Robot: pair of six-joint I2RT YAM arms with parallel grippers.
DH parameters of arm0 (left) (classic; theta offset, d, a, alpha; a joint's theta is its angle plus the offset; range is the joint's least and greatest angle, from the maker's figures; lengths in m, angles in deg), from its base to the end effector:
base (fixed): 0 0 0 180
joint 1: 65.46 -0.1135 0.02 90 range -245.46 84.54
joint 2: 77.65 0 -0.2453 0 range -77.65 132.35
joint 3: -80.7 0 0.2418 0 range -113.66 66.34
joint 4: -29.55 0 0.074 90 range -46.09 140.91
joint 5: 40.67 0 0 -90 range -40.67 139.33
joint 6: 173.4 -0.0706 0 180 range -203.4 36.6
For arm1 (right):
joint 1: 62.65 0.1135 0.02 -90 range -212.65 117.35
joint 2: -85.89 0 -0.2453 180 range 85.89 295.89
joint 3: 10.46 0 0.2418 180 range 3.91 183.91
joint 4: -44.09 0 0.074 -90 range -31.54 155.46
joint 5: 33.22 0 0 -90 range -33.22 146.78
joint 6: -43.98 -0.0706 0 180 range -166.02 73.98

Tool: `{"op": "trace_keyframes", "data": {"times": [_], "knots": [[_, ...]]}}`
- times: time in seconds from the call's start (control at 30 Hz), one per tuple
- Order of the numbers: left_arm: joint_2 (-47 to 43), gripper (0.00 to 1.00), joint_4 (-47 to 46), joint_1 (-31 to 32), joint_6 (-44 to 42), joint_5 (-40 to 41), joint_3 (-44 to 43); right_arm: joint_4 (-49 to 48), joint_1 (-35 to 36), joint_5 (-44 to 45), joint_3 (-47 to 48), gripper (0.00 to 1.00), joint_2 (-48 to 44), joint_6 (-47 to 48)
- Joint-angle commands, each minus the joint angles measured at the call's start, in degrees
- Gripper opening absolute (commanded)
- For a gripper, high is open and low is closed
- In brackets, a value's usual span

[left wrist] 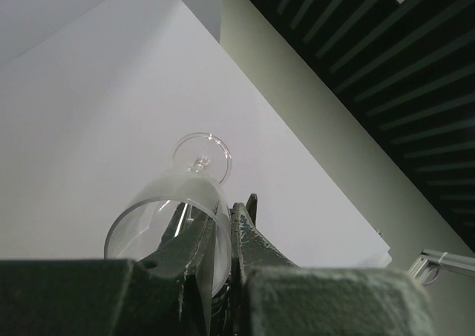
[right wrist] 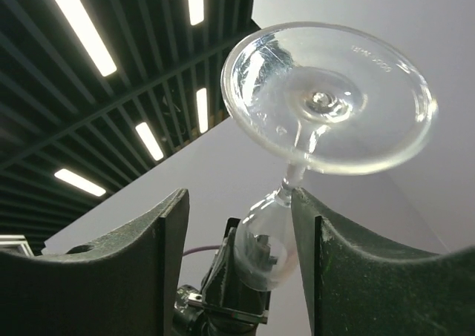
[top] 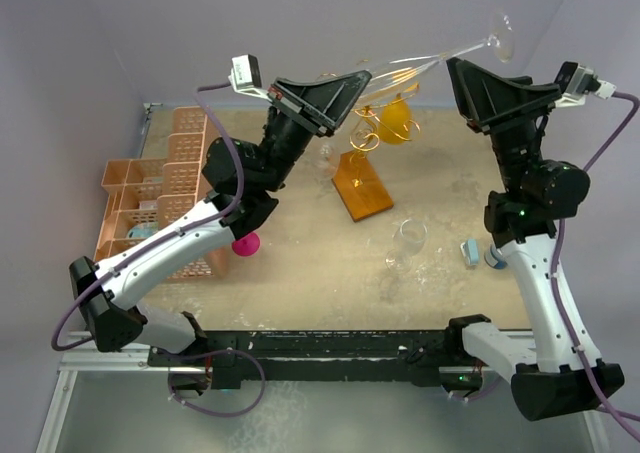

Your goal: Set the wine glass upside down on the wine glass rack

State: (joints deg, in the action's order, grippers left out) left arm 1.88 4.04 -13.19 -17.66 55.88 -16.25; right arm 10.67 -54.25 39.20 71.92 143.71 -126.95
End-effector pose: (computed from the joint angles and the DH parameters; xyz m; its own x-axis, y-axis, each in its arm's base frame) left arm 0.1971 -0.2416 0.5253 -0.4985 -0.8358 -0.2300 0.6818 -0.2142 -0.6994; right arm 0.1791 0.0480 0.5414 -0.1617 0.9277 -0.3365 -0.8752 0.0227 0.4832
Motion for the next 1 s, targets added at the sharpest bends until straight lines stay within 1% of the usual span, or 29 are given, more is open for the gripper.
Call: {"op": "trace_keyframes", "data": {"times": [0.0,0.1,0.2,0.33,0.47,0.57,0.63,0.73,0.83,0.87,0.97], "knots": [[0.8,0.00,-6.2,0.5,2.7,-3.0,-2.0,-6.6,1.3,-0.9,1.7,0.57,1.6,-1.2],[0.9,0.00,-6.9,1.0,2.8,-3.3,-1.6,-7.7,2.0,-0.1,1.6,0.54,2.1,-1.3],[0.7,0.00,-7.3,1.5,3.0,-3.1,-0.9,-11.4,2.0,0.2,0.8,0.53,2.2,-1.2],[0.4,0.00,-7.9,1.6,3.7,-3.6,0.4,-11.6,2.0,-1.2,1.0,0.49,3.5,-1.4],[-0.6,0.00,-7.5,1.6,3.3,-3.2,1.3,-13.3,2.0,0.1,-0.4,0.39,2.9,-2.2],[-1.3,0.00,-7.2,1.7,3.3,-3.3,1.9,-13.6,2.0,1.8,-0.7,0.34,1.9,-1.1],[-1.8,0.00,-6.9,1.8,3.5,-3.3,2.3,-14.0,2.0,3.1,-0.5,0.26,1.3,0.9],[-2.1,0.00,-6.1,2.0,3.7,-4.1,2.7,-14.1,2.0,3.7,-0.3,0.17,0.8,2.3],[-2.7,0.00,-4.6,2.4,3.5,-4.4,3.4,-14.6,2.0,3.8,-0.6,0.04,-0.1,3.5],[-3.1,0.03,-4.2,2.6,3.4,-4.4,3.8,-14.7,2.0,4.1,-0.9,0.00,-0.7,3.9],[-4.5,0.20,-1.2,3.1,2.7,-3.8,4.8,-14.5,2.0,5.7,-1.5,0.00,-2.5,6.3]]}}
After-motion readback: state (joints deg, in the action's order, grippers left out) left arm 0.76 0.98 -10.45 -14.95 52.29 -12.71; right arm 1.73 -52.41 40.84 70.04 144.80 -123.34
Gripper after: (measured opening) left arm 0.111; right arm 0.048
